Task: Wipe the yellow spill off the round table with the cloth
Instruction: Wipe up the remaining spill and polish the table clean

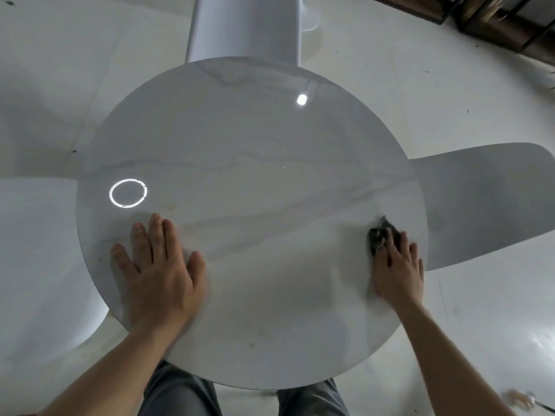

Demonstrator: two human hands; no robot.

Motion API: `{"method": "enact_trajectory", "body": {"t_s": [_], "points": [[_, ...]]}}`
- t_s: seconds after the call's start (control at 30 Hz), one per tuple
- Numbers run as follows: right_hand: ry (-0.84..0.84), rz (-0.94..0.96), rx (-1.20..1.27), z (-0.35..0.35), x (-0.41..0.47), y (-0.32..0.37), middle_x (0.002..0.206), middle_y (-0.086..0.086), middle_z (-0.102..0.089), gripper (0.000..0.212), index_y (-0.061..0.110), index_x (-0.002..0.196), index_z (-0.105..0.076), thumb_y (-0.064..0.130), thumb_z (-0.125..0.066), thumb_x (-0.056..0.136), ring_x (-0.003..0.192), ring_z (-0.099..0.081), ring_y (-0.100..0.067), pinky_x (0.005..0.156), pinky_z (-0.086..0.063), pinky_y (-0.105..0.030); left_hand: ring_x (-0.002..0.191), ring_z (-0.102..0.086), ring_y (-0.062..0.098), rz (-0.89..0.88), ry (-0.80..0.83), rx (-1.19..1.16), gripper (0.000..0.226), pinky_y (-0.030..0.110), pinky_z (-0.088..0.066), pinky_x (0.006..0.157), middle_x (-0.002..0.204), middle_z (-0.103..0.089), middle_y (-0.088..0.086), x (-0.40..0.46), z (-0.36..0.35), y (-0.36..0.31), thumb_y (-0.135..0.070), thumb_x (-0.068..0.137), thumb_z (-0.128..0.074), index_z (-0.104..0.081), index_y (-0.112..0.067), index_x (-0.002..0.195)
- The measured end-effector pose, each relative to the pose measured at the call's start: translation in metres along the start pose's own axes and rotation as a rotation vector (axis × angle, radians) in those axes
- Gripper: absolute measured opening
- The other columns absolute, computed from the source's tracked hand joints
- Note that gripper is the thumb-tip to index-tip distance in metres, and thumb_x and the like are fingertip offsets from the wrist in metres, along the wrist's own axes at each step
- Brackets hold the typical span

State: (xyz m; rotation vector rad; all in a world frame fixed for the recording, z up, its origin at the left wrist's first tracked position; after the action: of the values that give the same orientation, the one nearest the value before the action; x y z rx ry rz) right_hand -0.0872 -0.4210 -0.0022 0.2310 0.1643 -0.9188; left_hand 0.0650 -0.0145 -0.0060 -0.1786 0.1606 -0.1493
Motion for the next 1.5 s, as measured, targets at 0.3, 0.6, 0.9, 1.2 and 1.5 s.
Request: {"method": "enact_trajectory", "body": {"t_s": [0.3, 0.6, 0.9, 1.2, 1.5], "points": [[0.095, 0.345, -0.006, -0.039, -0.08, 0.131, 0.168, -0.001, -0.009, 0.054, 0.033, 0.157, -0.022, 0.037, -0.031, 0.104, 0.153, -0.003, -0.029, 0.123, 0.001, -0.037, 0.155, -0.02, 0.045, -0.024, 0.001, 0.001, 0.076, 0.068, -0.011, 0.122, 0.169, -0.026, 0.02, -0.003, -0.007, -0.009, -0.045, 0.097, -0.027, -0.029, 0.001, 0.157], [0.051, 0.731, -0.073, -0.059, -0.23, 0.161, 0.151, -0.002, -0.048, 0.053, 0.029, 0.14, -0.057, 0.046, -0.051, 0.09, 0.139, -0.044, -0.03, 0.107, -0.037, -0.044, 0.153, -0.019, 0.048, -0.017, -0.03, -0.005, 0.076, 0.071, -0.01, 0.118, 0.168, -0.026, 0.022, 0.004, -0.012, 0.006, -0.047, 0.097, -0.029, -0.027, 0.003, 0.156], [0.03, 0.196, -0.033, -0.016, -0.077, 0.004, 0.163, -0.006, -0.026, 0.061, 0.026, 0.152, -0.037, 0.045, -0.024, 0.096, 0.149, -0.024, -0.036, 0.121, -0.018, -0.047, 0.156, -0.017, 0.045, 0.009, -0.015, -0.006, 0.078, 0.067, -0.008, 0.122, 0.17, -0.023, 0.02, 0.002, -0.008, 0.002, -0.047, 0.096, -0.026, -0.027, 0.002, 0.157], [-0.002, 0.109, 0.022, 0.002, 0.087, 0.117, 0.168, -0.001, -0.008, 0.057, 0.033, 0.158, -0.016, 0.041, -0.022, 0.103, 0.153, -0.002, -0.029, 0.123, -0.001, -0.04, 0.155, -0.02, 0.045, 0.02, -0.002, -0.015, 0.077, 0.067, -0.01, 0.122, 0.169, -0.026, 0.02, 0.002, -0.002, 0.001, -0.044, 0.095, -0.03, -0.032, 0.002, 0.156], [0.052, 0.444, -0.047, -0.022, 0.026, 0.203, 0.168, 0.001, -0.009, 0.056, 0.035, 0.158, -0.017, 0.046, -0.024, 0.104, 0.153, 0.0, -0.028, 0.123, 0.003, -0.039, 0.154, -0.022, 0.047, -0.009, 0.021, -0.009, 0.08, 0.069, -0.013, 0.121, 0.168, -0.028, 0.021, 0.002, -0.006, 0.002, -0.047, 0.093, -0.033, -0.032, 0.003, 0.155]]}}
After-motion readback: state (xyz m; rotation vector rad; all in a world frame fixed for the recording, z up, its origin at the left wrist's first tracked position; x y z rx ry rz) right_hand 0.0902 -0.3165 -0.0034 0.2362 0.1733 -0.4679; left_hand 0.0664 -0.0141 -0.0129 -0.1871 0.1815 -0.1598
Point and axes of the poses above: each hand's wrist, its own x-axis towards the middle knuckle, its own z-axis out of the back of the hand, y = z × x, the point moved 7 cm from there along x, towards the middle knuckle
